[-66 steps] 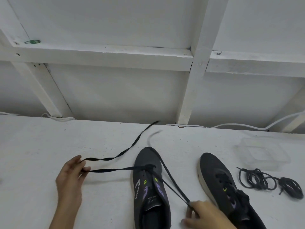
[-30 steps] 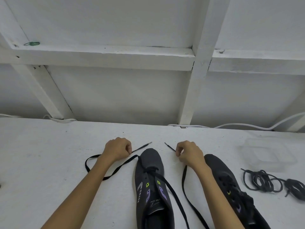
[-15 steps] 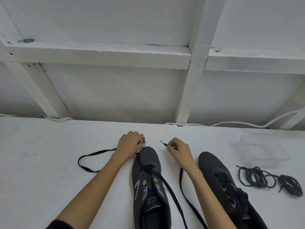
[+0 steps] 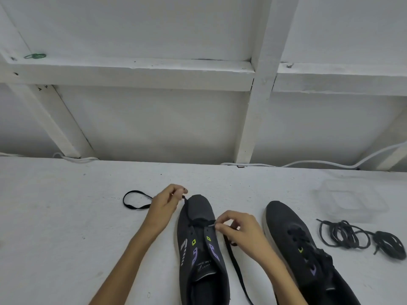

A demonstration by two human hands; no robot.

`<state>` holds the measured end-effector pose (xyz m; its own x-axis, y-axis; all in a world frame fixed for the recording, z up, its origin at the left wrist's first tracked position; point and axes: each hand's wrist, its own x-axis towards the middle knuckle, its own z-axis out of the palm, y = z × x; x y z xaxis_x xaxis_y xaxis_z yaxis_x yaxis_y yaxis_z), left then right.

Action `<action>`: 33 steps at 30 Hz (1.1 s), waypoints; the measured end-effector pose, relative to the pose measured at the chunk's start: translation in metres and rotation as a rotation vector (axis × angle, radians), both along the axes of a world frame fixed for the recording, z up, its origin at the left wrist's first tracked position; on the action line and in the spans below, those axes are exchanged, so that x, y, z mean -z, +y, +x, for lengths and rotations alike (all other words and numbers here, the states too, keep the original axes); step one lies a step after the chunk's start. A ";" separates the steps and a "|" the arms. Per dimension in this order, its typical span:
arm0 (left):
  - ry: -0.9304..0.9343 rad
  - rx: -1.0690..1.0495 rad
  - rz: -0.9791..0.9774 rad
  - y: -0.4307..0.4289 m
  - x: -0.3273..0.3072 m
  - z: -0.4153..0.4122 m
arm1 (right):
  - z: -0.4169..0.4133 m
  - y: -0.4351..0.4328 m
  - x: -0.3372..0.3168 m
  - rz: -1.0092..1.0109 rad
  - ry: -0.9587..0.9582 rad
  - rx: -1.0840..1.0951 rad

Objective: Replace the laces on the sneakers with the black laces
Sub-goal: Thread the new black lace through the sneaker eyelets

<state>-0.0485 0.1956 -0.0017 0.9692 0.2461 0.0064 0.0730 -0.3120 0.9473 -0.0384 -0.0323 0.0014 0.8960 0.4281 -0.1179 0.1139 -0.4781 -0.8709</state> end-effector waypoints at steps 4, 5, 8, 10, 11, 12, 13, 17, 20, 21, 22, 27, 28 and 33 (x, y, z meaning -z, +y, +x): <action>-0.018 0.069 0.013 -0.010 -0.005 -0.035 | 0.003 -0.001 -0.002 -0.004 -0.075 -0.005; -0.002 0.092 0.021 -0.012 -0.004 -0.042 | 0.002 -0.001 -0.003 -0.029 -0.072 -0.045; 0.061 0.139 0.118 -0.021 0.001 -0.057 | -0.002 0.001 -0.005 -0.111 -0.102 -0.067; 0.078 0.145 0.223 -0.028 0.003 -0.060 | -0.002 0.003 -0.007 -0.169 -0.153 -0.059; 0.075 0.131 0.273 -0.031 0.004 -0.061 | -0.002 0.005 -0.008 -0.194 -0.177 -0.060; 0.073 0.105 0.315 -0.034 0.005 -0.060 | -0.002 0.007 -0.009 -0.210 -0.192 -0.061; 0.077 0.074 0.356 -0.036 0.005 -0.059 | -0.001 0.008 -0.011 -0.221 -0.201 -0.061; 0.127 0.036 0.386 -0.043 0.003 -0.055 | 0.001 0.014 -0.016 -0.305 -0.205 -0.078; 0.140 0.047 0.221 -0.043 0.006 -0.053 | 0.006 0.015 -0.018 -0.336 -0.208 -0.083; 0.136 0.046 0.166 -0.044 0.006 -0.054 | 0.007 0.015 -0.019 -0.336 -0.207 -0.091; 0.131 0.039 0.120 -0.044 0.007 -0.054 | 0.008 0.016 -0.019 -0.337 -0.205 -0.104; 0.095 0.037 -0.008 -0.047 0.012 -0.055 | 0.009 0.015 -0.016 -0.326 -0.183 -0.140; 0.091 0.036 -0.002 -0.048 0.012 -0.054 | 0.009 0.015 -0.014 -0.305 -0.162 -0.131; 0.102 0.013 0.132 -0.047 0.015 -0.055 | 0.007 0.017 -0.007 -0.098 0.031 -0.083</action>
